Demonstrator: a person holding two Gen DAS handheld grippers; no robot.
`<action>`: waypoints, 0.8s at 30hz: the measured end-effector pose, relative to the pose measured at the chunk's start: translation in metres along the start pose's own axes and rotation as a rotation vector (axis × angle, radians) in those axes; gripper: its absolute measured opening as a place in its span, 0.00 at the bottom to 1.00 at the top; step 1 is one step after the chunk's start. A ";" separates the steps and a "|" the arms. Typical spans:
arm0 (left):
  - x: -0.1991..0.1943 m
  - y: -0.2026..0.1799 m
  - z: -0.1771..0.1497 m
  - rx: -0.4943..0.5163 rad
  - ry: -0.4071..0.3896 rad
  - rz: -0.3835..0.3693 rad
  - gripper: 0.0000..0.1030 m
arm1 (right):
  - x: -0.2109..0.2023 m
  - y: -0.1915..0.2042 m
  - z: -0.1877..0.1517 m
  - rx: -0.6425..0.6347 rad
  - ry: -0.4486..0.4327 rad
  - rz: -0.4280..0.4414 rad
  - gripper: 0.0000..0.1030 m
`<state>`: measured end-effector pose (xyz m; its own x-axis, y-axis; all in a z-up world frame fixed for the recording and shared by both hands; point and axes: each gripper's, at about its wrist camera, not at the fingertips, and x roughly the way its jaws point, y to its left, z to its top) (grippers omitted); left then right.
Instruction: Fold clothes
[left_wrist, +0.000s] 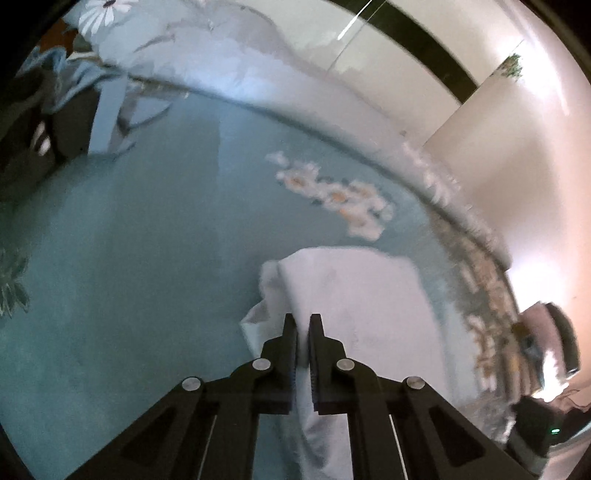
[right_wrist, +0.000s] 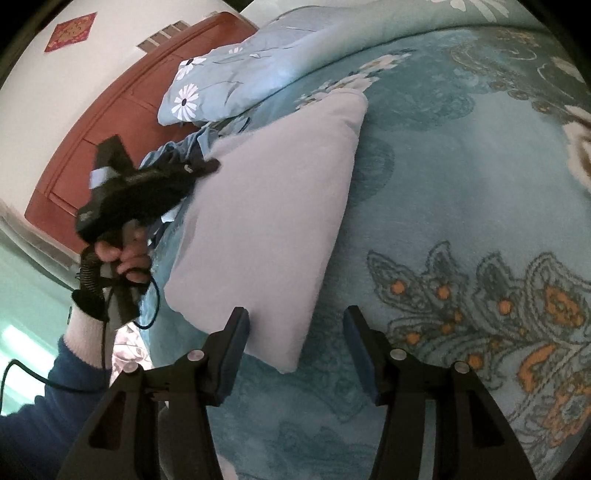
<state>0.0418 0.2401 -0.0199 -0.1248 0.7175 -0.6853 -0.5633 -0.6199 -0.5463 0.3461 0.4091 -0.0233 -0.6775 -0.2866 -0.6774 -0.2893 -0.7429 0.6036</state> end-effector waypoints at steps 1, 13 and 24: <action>0.002 0.003 -0.001 -0.008 0.008 0.000 0.07 | 0.000 -0.001 0.000 0.000 0.000 0.001 0.53; 0.006 0.023 -0.012 -0.076 0.073 0.002 0.47 | -0.004 -0.009 0.000 0.067 -0.009 0.046 0.53; -0.010 0.031 -0.036 -0.184 0.051 -0.086 0.51 | 0.015 -0.006 -0.003 0.237 0.014 0.226 0.53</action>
